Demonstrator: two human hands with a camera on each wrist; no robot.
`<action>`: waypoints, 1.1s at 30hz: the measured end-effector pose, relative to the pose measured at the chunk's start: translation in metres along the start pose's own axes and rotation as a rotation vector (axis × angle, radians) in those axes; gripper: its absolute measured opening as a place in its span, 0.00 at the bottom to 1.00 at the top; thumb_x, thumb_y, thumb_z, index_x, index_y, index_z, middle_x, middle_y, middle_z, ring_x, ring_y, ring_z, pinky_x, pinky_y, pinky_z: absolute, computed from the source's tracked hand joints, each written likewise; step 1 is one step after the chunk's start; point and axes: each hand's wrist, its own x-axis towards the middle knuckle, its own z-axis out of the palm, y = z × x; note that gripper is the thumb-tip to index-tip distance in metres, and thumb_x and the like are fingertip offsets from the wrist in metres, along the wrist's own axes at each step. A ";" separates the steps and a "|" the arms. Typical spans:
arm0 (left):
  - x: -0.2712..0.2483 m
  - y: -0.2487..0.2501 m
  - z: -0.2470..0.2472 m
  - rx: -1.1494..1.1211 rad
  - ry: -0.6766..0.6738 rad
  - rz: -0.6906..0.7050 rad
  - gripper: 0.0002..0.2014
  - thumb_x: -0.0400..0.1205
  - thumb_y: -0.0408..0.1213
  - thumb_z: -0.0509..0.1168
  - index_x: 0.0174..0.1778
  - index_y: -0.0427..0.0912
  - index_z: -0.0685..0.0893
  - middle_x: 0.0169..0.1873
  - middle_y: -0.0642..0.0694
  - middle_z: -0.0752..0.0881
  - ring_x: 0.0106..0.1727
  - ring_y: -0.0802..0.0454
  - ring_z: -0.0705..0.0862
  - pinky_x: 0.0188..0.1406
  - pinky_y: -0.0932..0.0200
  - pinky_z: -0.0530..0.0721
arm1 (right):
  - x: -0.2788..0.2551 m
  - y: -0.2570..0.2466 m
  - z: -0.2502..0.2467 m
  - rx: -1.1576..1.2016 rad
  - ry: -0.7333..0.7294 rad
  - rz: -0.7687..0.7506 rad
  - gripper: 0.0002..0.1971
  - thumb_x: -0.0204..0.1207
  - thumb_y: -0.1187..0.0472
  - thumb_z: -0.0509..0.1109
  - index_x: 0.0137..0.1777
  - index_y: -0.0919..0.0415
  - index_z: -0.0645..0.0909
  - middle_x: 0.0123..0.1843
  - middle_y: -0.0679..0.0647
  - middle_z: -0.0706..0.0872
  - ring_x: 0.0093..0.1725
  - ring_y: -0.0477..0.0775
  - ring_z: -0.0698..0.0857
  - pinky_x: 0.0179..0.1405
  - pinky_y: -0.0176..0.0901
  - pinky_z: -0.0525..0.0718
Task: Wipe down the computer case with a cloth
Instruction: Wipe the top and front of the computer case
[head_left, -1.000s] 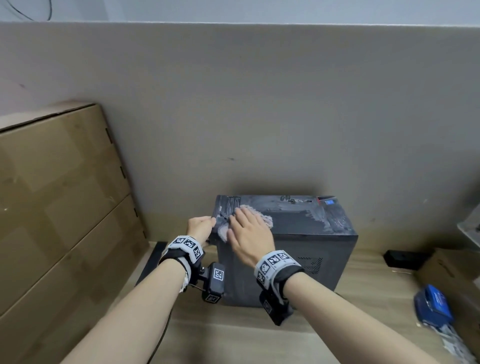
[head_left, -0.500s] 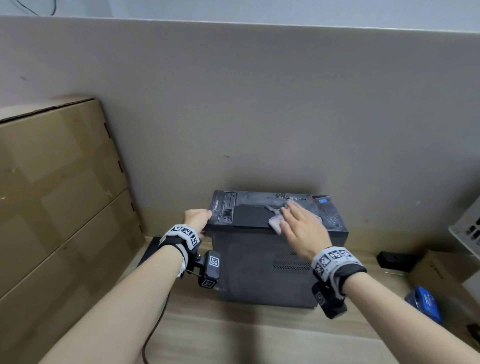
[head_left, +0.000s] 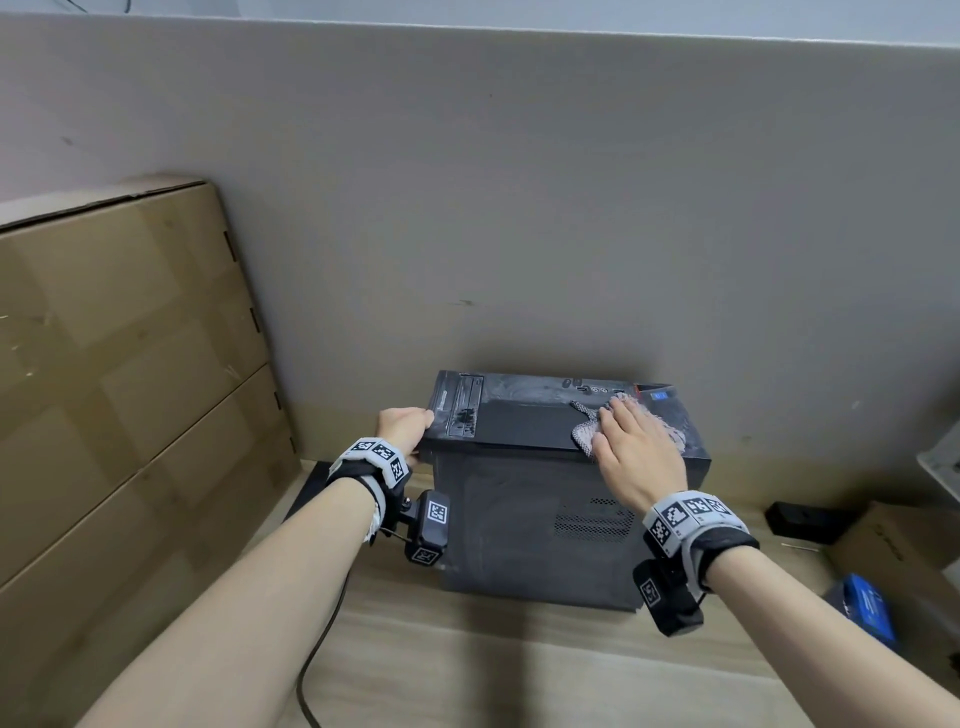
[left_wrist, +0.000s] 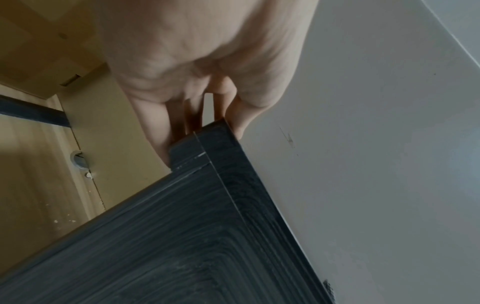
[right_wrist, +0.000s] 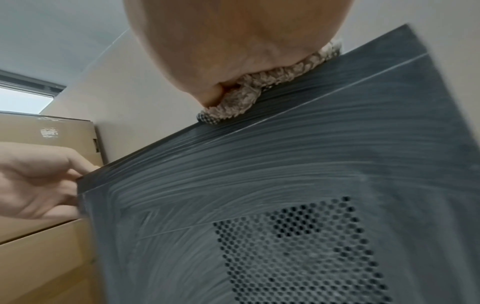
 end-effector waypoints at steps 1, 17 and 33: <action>0.000 -0.001 -0.001 -0.011 -0.003 -0.007 0.09 0.77 0.26 0.64 0.34 0.40 0.84 0.38 0.39 0.84 0.40 0.42 0.83 0.50 0.38 0.87 | 0.000 -0.009 -0.001 0.002 -0.008 -0.014 0.29 0.87 0.48 0.43 0.84 0.59 0.63 0.88 0.54 0.59 0.87 0.53 0.54 0.87 0.48 0.49; 0.006 -0.012 -0.017 -0.156 -0.125 -0.056 0.07 0.81 0.27 0.67 0.39 0.38 0.87 0.38 0.37 0.86 0.39 0.44 0.83 0.41 0.50 0.86 | 0.022 -0.168 0.011 0.000 -0.173 -0.406 0.33 0.85 0.45 0.40 0.86 0.61 0.55 0.89 0.58 0.51 0.88 0.55 0.49 0.86 0.48 0.45; 0.000 0.012 -0.026 0.052 -0.263 -0.036 0.18 0.84 0.23 0.59 0.66 0.42 0.83 0.42 0.39 0.84 0.36 0.48 0.82 0.38 0.47 0.87 | 0.051 -0.170 -0.017 -0.064 -0.500 -0.336 0.28 0.88 0.48 0.48 0.84 0.62 0.62 0.87 0.55 0.57 0.87 0.53 0.53 0.84 0.57 0.58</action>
